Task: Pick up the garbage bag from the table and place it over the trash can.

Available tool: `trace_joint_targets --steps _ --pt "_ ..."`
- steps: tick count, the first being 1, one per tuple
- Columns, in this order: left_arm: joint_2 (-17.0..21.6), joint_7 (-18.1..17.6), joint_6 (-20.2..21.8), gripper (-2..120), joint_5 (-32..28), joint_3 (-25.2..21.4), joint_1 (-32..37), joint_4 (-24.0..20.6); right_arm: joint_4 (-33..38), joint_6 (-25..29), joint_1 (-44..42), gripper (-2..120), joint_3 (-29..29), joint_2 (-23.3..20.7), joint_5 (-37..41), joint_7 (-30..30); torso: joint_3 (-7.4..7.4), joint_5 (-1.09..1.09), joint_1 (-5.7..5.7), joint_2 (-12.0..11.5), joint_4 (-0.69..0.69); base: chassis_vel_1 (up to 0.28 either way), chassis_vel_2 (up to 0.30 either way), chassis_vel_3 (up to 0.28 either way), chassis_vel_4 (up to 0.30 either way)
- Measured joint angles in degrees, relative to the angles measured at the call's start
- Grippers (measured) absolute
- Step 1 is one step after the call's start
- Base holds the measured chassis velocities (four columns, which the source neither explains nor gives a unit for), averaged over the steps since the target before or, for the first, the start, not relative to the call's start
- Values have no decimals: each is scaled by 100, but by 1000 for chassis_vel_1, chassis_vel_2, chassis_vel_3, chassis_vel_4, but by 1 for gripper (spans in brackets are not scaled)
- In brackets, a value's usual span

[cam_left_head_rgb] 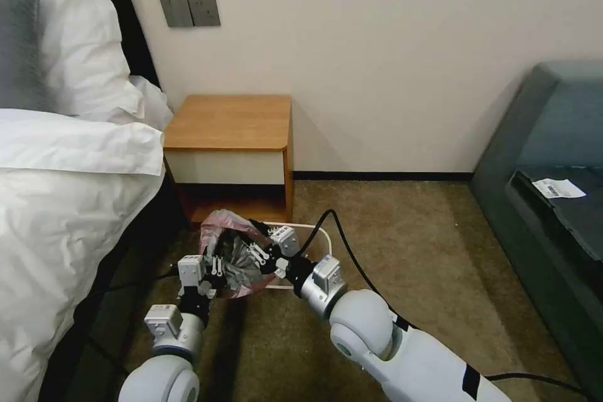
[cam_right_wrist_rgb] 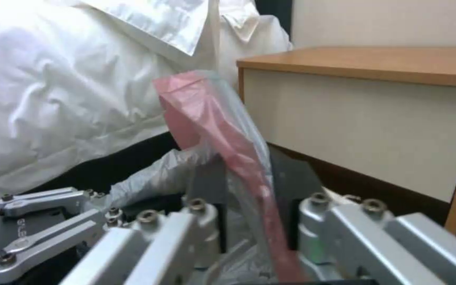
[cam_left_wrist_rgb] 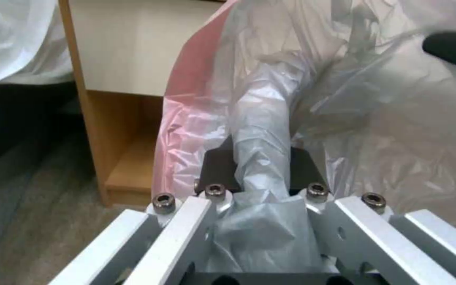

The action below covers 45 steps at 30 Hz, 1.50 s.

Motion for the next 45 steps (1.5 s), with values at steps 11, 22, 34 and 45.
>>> trace_joint_targets --steps 11,22,34,45 --pt "2 2 -57 11 78 -46 66 -44 -5 12 28 0 19 46 -30 39 0 0 0 0 0 0 0 0 0" --pt "84 95 -300 11 299 -5 318 -78 -23 -31 479 0 197 -102 236 197 0 0 0 0 0 0 0 0 0" --pt "72 117 -598 11 494 -84 554 -362 -267 -48 778 0 389 -432 485 329 0 1 0 0 0 0 0 0 0" --pt "-1 109 -634 11 395 -120 579 -626 -131 -46 603 0 649 -946 646 315 0 1 0 0 0 0 0 0 0"
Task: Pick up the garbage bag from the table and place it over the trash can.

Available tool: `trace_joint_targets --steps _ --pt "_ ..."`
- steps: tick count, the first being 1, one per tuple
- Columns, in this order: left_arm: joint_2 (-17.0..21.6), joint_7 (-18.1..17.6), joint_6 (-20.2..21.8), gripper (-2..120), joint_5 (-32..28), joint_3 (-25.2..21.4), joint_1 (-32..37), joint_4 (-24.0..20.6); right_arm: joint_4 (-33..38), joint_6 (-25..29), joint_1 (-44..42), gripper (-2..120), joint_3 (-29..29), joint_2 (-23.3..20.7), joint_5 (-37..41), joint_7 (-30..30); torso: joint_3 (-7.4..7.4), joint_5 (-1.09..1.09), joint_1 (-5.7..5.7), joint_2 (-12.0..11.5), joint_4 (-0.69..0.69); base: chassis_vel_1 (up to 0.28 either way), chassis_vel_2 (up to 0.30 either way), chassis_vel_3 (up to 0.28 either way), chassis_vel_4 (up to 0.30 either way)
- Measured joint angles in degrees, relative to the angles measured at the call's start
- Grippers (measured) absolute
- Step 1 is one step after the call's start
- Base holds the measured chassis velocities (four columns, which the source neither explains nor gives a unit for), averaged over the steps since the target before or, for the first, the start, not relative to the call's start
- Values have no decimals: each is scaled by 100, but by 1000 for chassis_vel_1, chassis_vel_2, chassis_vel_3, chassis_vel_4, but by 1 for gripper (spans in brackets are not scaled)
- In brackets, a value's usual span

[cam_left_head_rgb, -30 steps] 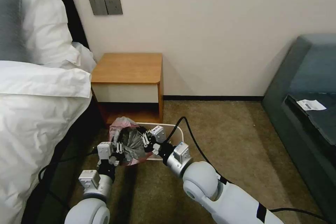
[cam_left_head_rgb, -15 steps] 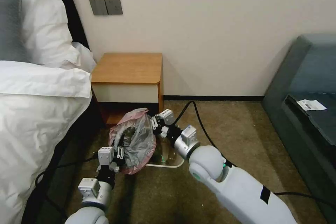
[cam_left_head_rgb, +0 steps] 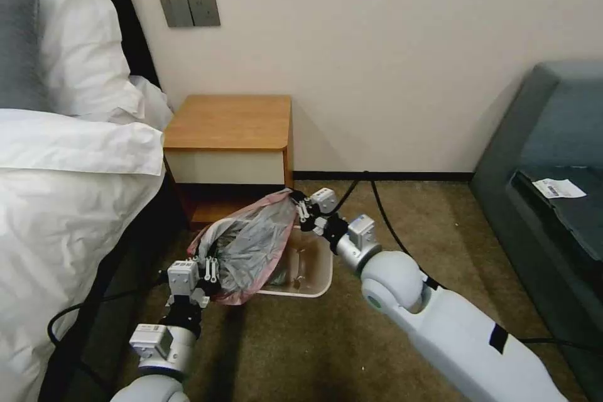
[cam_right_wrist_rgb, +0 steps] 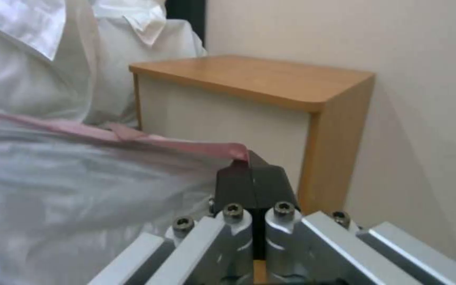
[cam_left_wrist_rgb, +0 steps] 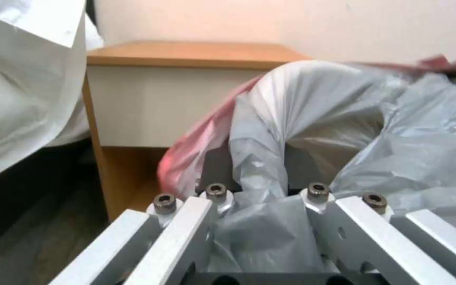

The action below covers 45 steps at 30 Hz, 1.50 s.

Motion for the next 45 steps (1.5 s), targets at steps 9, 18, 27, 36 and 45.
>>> trace_joint_targets --steps 9,18,27,36,45 --pt "-55 -169 281 11 -709 -274 -220 -232 197 51 -321 0 260 -445 26 -23 0 0 0 0 0 0 0 0 0" --pt "-172 -373 518 11 -1127 -429 -431 -278 229 111 -489 0 296 -459 -114 -41 0 -1 0 0 0 0 0 0 0" --pt "-229 -504 549 11 -1177 -477 -523 -242 360 62 -566 25 469 -600 148 -384 0 0 0 0 1 0 0 0 0" --pt "-234 -566 602 11 -1319 -517 -679 -109 789 -207 -787 58 1047 -903 1016 -805 0 0 0 0 0 0 0 0 0" --pt "-294 -622 626 11 -1271 -507 -827 173 1831 -153 -1515 93 1766 -460 2881 -354 0 -1 0 0 1 0 0 0 0"
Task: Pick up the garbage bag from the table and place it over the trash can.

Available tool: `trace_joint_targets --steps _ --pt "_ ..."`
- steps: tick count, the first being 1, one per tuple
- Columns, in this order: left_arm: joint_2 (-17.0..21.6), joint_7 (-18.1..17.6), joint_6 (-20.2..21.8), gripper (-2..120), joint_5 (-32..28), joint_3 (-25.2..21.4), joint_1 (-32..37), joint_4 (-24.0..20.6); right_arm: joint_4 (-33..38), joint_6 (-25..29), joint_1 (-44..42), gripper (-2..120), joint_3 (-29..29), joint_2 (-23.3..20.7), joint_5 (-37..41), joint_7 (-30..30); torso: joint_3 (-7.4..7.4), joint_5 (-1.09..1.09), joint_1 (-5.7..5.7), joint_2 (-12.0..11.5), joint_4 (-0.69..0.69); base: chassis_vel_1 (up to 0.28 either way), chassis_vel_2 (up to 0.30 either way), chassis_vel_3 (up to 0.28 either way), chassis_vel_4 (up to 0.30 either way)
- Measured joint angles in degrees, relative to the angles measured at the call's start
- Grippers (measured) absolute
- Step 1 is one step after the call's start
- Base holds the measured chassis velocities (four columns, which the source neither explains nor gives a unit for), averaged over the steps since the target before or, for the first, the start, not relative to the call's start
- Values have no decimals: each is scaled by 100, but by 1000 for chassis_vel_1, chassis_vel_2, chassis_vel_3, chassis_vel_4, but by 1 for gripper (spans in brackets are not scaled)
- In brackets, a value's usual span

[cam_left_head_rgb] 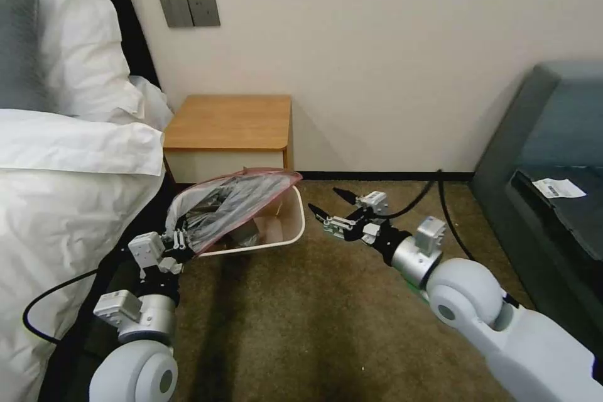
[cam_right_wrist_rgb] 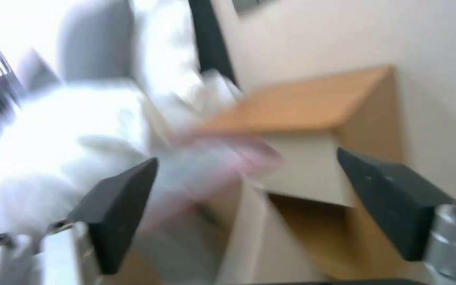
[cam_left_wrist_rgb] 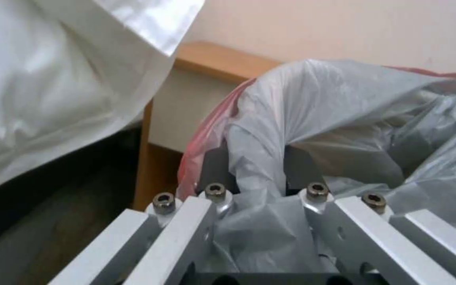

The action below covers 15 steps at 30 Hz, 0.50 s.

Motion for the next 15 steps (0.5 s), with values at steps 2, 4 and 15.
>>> trace_joint_targets --steps 2,4,15 --pt "-20 0 -16 11 42 17 -4 47 271 7 -91 97 -31 168 364 321 0 0 0 0 -1 0 0 0 0" --pt "-44 13 -68 11 119 52 -4 99 568 -25 -173 100 -182 418 737 855 0 -2 0 0 0 0 0 0 0" --pt "-77 303 -444 11 124 109 -37 130 257 -152 121 100 -1241 1154 795 1539 0 0 0 0 0 0 0 0 0"
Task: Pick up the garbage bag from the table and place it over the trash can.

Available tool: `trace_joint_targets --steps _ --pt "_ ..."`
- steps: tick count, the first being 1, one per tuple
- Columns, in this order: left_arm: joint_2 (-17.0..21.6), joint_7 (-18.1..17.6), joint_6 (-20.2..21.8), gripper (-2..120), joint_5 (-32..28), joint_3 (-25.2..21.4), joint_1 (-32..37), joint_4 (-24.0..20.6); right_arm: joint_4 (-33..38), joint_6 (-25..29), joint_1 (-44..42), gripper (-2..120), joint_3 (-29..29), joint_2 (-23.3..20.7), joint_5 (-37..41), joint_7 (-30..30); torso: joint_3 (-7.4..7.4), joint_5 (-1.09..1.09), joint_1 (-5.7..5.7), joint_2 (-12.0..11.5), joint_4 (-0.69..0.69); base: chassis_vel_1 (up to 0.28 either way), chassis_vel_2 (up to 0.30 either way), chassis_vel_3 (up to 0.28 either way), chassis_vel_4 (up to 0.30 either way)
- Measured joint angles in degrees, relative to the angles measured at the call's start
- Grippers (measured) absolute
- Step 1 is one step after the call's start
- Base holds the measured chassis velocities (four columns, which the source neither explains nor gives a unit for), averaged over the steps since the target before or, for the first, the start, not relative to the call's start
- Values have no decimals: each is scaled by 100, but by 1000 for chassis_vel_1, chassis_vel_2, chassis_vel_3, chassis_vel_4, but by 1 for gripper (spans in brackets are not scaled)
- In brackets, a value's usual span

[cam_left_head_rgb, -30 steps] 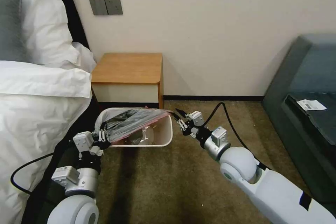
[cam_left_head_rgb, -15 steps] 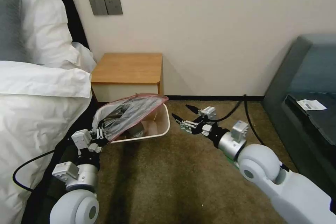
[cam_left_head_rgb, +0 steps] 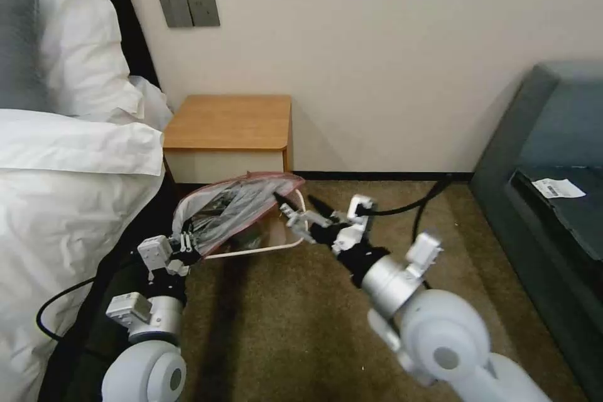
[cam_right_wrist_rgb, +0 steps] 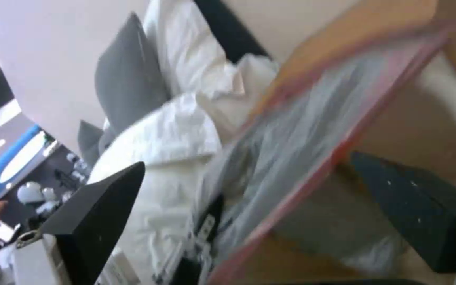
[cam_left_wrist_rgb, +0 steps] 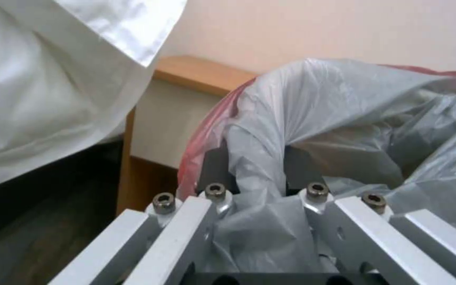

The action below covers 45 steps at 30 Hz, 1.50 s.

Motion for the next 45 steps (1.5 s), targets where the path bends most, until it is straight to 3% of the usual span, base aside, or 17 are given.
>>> trace_joint_targets --steps 5,13,15,17,19,22,35,45 --pt "0 52 -26 11 -38 35 18 -33 -404 -6 153 97 -271 200 -132 11 0 0 0 0 0 0 0 0 0" --pt "-4 83 -31 11 -28 51 76 -153 -835 17 339 78 -332 400 -300 -93 0 1 0 0 0 0 0 0 0" --pt "-17 90 -34 11 -21 53 94 -153 -888 29 350 68 -264 429 -356 -151 0 0 0 0 -1 0 0 0 0" --pt "-22 90 -39 11 -18 54 96 -145 -893 30 350 65 -243 434 -376 -172 0 0 0 0 -1 0 0 0 0" --pt "-39 92 -57 11 2 69 120 -112 -896 33 351 52 -130 443 -424 -226 0 0 0 0 -1 0 0 0 0" --pt "-49 92 -69 11 16 72 139 -101 -894 34 354 48 -68 437 -431 -247 0 0 0 0 -1 0 0 0 0" --pt "-54 92 -92 11 33 46 189 -119 -865 78 396 1 56 391 -549 -320 0 0 0 0 -1 0 0 0 0" --pt "-50 86 -94 11 32 40 202 -124 -856 92 378 0 59 389 -651 -329 0 0 0 0 -1 0 0 0 0"
